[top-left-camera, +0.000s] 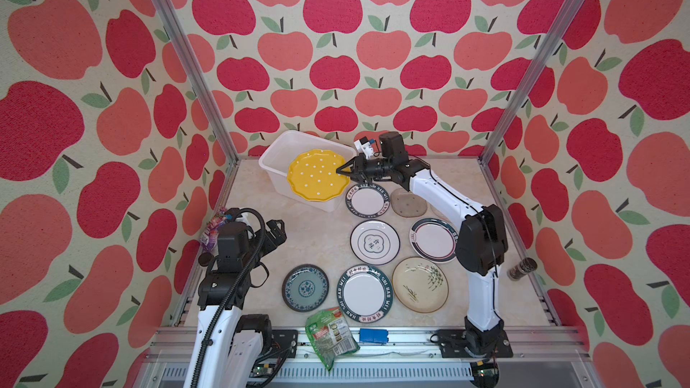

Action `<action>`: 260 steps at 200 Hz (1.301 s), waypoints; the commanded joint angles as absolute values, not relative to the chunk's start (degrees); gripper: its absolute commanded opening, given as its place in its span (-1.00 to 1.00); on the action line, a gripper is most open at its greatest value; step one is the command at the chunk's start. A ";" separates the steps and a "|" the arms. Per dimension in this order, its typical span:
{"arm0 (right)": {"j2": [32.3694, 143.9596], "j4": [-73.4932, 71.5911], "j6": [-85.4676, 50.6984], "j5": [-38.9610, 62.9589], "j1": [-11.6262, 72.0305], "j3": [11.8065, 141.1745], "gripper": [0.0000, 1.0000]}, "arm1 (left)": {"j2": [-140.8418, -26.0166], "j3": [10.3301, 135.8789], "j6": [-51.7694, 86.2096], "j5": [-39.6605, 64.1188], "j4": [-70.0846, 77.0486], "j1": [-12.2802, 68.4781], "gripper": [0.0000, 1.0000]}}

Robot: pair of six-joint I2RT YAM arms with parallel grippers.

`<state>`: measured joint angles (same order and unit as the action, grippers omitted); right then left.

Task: Place the plates into the plastic bin on the countertop
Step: Rotate the plastic bin at the top-center of the table.

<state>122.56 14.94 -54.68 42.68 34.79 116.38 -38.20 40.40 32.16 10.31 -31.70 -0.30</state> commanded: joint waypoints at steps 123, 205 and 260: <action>144.23 16.77 -59.17 41.86 30.38 157.30 -1.00 | -69.04 49.81 35.22 9.67 -8.12 -4.46 0.98; 141.15 18.12 -55.75 39.31 31.19 153.69 -1.00 | -91.81 69.41 41.67 10.07 -3.33 -5.01 0.99; 138.93 22.86 -50.87 36.43 31.47 153.67 -1.00 | -108.01 84.01 42.20 13.03 -9.61 -5.26 0.76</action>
